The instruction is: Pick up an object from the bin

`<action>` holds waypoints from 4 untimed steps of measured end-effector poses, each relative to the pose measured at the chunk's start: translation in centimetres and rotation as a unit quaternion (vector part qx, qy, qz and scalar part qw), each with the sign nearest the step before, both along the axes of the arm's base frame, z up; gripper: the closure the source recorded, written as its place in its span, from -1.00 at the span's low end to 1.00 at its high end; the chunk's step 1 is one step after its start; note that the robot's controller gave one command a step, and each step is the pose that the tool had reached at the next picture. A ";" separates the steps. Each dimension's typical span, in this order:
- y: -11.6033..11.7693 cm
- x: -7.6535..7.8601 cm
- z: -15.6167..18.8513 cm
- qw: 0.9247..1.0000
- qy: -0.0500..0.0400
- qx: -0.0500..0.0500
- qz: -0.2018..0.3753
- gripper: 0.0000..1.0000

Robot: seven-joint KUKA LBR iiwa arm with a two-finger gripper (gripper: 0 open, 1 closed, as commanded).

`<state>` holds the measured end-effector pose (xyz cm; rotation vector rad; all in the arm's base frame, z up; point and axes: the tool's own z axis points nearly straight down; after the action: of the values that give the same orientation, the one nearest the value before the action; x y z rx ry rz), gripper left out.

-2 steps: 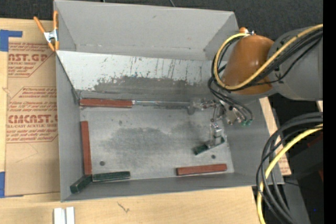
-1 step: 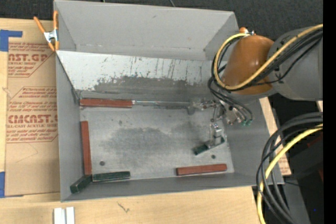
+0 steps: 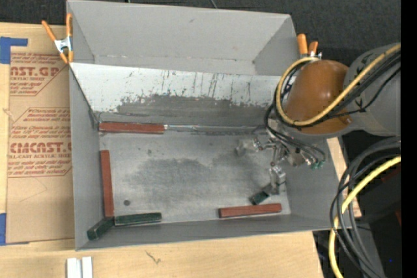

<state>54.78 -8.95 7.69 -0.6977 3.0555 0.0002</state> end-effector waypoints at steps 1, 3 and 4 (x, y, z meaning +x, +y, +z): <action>-0.3 -2.7 -0.5 0.996 0.005 -0.002 0.088 -1.00; 1.0 -5.7 0.7 0.967 0.003 -0.001 0.254 1.00; 1.0 -5.7 0.8 0.967 0.004 0.000 0.254 1.00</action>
Offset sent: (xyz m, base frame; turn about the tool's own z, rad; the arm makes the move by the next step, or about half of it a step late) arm -0.0567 0.0083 0.0069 -0.5132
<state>49.07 -7.94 8.48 -1.4534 2.7853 0.0043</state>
